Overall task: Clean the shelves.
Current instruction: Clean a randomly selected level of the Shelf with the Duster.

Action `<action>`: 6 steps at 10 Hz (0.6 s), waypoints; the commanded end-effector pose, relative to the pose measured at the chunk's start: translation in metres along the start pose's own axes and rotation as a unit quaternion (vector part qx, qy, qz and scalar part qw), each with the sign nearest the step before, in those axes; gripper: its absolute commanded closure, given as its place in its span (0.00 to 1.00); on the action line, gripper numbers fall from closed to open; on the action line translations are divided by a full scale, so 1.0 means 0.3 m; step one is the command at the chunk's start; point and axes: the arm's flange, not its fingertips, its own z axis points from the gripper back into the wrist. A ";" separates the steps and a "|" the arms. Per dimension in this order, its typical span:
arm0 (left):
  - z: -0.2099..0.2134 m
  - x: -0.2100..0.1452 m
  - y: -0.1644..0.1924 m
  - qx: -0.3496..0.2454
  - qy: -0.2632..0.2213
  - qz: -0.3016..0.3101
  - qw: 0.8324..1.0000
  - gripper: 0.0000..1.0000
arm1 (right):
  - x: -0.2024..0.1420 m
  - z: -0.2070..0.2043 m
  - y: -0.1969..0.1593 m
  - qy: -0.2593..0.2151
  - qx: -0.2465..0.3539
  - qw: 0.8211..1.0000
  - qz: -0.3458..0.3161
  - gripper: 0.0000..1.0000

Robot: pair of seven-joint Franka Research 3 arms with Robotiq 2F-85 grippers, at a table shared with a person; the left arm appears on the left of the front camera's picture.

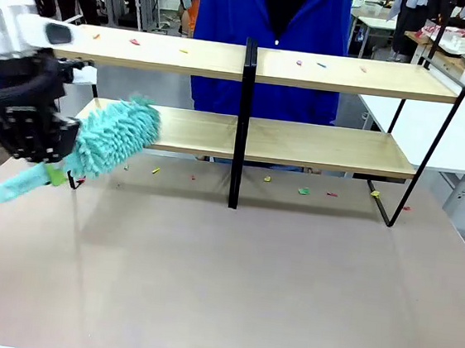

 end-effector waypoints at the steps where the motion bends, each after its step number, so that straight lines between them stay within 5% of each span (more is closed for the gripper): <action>1: 0.076 -0.225 0.118 -0.070 0.087 -0.184 0.977 0.87 | 0.002 -0.002 0.002 0.000 0.001 1.000 0.000 0.00; 3: 0.154 -0.454 0.240 -0.084 0.138 -0.346 0.924 0.87 | 0.002 -0.002 0.002 0.000 0.001 1.000 0.000 0.00; 4: 0.226 -0.575 0.335 -0.109 0.119 -0.408 0.899 0.87 | 0.002 -0.002 0.002 0.000 0.001 1.000 0.000 0.00; 6: 0.337 -0.749 0.516 -0.156 0.028 -0.447 0.880 0.87 | 0.002 -0.002 0.002 0.000 0.001 1.000 0.000 0.00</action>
